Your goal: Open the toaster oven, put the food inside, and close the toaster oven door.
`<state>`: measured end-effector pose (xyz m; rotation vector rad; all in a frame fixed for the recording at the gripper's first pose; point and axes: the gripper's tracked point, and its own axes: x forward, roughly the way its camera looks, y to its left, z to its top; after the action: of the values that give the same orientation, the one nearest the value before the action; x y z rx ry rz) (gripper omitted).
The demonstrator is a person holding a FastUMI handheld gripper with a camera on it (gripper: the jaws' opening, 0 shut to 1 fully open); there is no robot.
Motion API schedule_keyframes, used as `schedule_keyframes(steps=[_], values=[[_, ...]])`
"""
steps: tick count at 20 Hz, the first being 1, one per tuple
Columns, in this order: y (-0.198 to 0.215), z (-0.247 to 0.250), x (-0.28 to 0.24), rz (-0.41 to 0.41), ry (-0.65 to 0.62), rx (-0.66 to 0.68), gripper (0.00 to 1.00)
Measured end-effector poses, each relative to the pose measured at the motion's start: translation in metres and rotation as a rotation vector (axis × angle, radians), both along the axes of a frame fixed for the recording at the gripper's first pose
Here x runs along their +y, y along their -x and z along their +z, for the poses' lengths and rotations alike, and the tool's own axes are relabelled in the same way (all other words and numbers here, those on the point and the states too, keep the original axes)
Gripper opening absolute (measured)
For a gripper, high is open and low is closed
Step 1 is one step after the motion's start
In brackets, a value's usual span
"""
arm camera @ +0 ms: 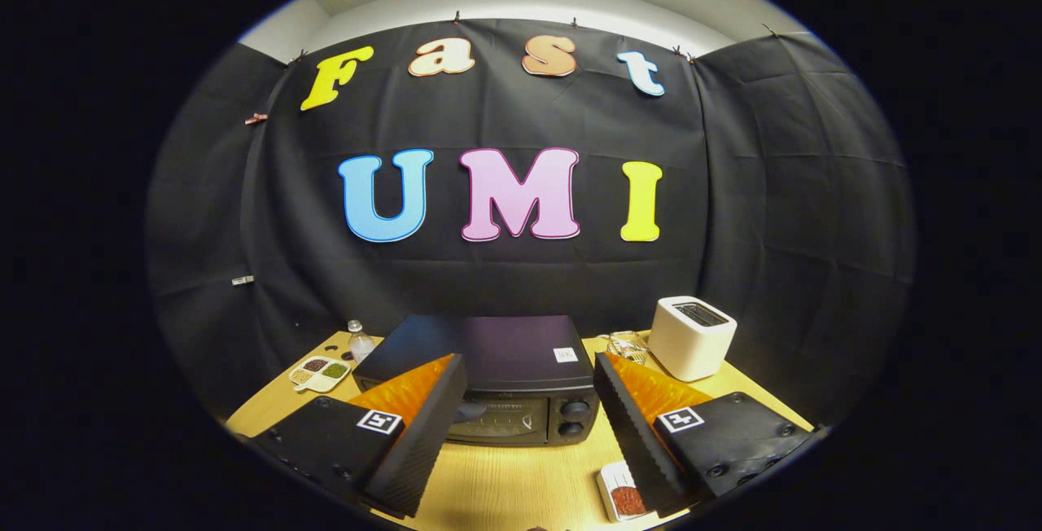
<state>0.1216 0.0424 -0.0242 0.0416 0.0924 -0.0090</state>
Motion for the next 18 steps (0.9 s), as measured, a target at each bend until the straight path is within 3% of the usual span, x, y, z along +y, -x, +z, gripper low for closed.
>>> schedule_keyframes(steps=[12,18], values=[[-0.079,-0.079,0.095,0.077,0.031,0.122,0.98],[-0.095,-0.116,0.107,0.072,0.040,0.187,0.98]])
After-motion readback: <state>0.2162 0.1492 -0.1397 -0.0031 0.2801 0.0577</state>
